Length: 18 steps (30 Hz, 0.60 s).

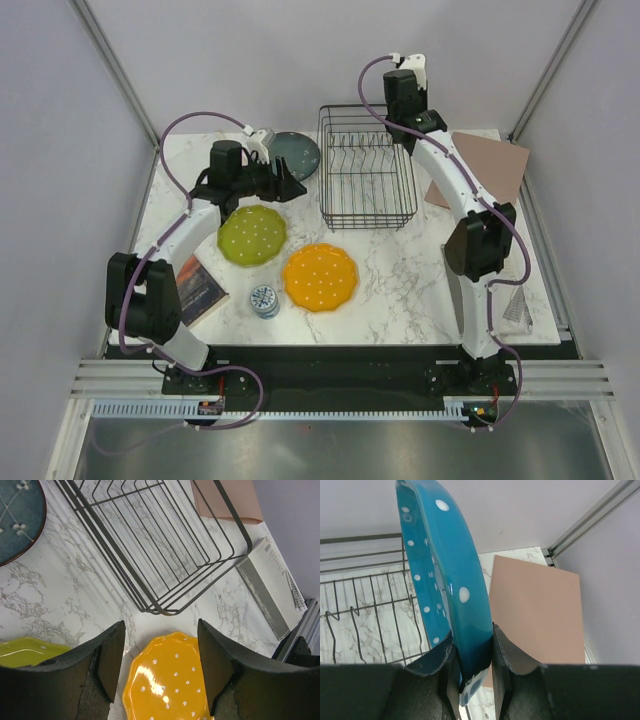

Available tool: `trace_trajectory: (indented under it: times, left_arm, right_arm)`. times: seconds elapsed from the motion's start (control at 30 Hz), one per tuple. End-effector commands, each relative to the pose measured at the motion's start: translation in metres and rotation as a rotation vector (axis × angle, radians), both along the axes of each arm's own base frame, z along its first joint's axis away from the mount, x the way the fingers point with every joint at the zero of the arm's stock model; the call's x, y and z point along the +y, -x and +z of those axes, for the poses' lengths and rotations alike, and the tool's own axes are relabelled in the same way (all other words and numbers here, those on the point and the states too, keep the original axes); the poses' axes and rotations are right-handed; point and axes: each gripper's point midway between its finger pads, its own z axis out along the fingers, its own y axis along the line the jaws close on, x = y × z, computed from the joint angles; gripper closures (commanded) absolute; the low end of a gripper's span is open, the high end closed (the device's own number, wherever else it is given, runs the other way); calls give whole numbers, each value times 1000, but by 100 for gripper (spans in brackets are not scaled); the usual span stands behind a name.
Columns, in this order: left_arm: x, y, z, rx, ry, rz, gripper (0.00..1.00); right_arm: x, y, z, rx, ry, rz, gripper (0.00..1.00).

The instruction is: Load the plates into the dish rack

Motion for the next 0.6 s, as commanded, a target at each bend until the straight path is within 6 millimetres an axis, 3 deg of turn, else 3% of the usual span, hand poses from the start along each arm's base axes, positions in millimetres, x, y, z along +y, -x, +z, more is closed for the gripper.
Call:
trace_trajectory:
  times: [0.0,0.57]
  left_arm:
    - [2,-1,21,-93,11,-14,34]
    - [9,-4,8,-58,8,5,34]
  right_arm:
    - [6,-6,71,-235,-90,-45,100]
    - [26,-25,5,-127,-74,-50,100]
